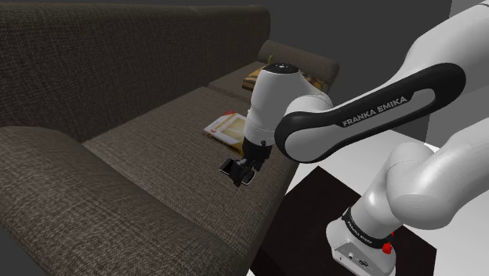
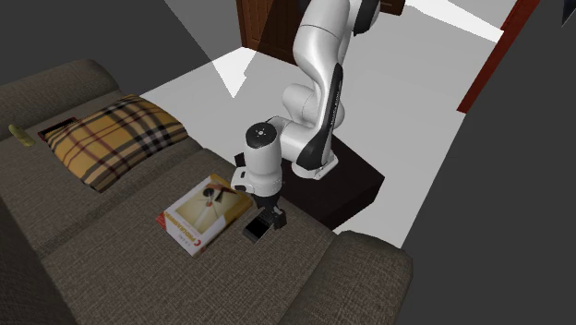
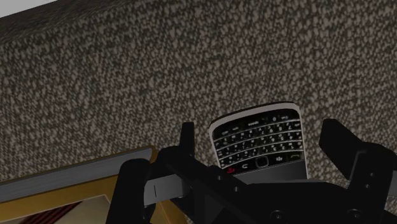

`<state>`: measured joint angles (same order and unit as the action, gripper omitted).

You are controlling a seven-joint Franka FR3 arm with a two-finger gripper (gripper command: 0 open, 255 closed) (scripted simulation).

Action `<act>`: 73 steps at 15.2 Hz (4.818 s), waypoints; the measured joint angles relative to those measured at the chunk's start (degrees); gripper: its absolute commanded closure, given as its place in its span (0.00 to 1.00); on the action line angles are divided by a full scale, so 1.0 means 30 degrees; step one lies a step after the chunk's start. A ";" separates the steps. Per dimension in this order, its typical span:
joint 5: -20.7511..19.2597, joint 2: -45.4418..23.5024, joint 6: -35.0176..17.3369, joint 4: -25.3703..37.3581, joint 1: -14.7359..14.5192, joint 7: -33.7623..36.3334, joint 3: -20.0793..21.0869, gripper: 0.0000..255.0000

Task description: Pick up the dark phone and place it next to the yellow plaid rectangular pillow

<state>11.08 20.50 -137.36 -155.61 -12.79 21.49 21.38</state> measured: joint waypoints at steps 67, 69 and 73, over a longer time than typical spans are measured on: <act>-0.3436 0.2909 1.0891 0.7641 0.2791 -0.6953 -0.7213 1.00; -0.3751 0.2388 1.0726 0.7982 0.3142 -0.7856 -0.7913 1.00; -0.4210 0.1292 1.0611 0.8971 0.3762 -0.9560 -0.9205 1.00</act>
<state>-1.55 24.38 -105.53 -128.69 -1.50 -7.19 -6.23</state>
